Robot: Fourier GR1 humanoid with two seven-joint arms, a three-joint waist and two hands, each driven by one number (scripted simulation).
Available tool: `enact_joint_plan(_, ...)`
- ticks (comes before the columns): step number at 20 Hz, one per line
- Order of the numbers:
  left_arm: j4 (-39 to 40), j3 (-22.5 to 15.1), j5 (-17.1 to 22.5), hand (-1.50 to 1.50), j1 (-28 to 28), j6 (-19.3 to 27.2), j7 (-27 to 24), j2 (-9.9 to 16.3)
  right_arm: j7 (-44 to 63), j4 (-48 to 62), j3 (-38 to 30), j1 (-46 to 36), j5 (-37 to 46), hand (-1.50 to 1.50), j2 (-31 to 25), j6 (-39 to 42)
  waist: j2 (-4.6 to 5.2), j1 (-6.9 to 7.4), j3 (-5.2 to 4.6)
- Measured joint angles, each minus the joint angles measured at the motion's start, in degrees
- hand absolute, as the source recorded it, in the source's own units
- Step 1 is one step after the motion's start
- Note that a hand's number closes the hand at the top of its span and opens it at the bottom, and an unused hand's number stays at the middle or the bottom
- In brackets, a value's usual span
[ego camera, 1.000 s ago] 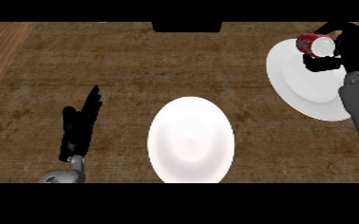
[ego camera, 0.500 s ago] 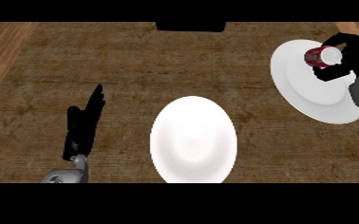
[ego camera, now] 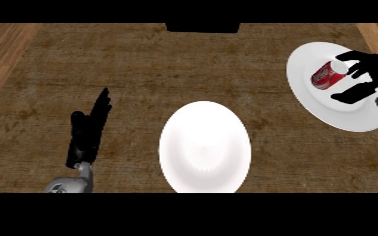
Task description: Pick the can from the plate and place it in the plate
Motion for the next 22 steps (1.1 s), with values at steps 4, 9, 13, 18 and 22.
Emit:
enact_joint_plan(4,1.75,1.42,0.74,0.00,-1.50,-0.42,-0.17,0.59,-8.25,0.26,-3.16,0.23,-3.38,-1.50,-0.38,1.79,-0.06,-0.46,0.01)
enact_joint_plan(9,1.65,1.81,0.96,0.00,-0.95,-0.31,-0.14,0.59,-16.00,-0.32,-12.51,-0.25,-13.40,-1.50,-0.65,5.31,-0.33,-1.22,0.05)
enact_joint_plan(13,1.13,1.75,1.12,0.00,-0.57,-0.75,0.05,0.78,-19.02,1.19,-18.60,0.26,-19.79,-1.50,-2.56,10.14,-0.29,-1.10,0.04)
enact_joint_plan(18,-0.57,1.47,1.16,0.00,0.76,-1.52,-0.06,1.20,-22.94,3.26,-21.72,2.38,-23.17,-1.50,-5.55,16.61,-0.17,-0.61,0.03)
enact_joint_plan(22,-0.86,0.52,0.06,0.00,0.28,-0.43,1.04,0.08,-26.24,3.92,-22.34,4.13,-24.12,-1.50,-5.44,19.11,-0.13,-0.57,0.04)
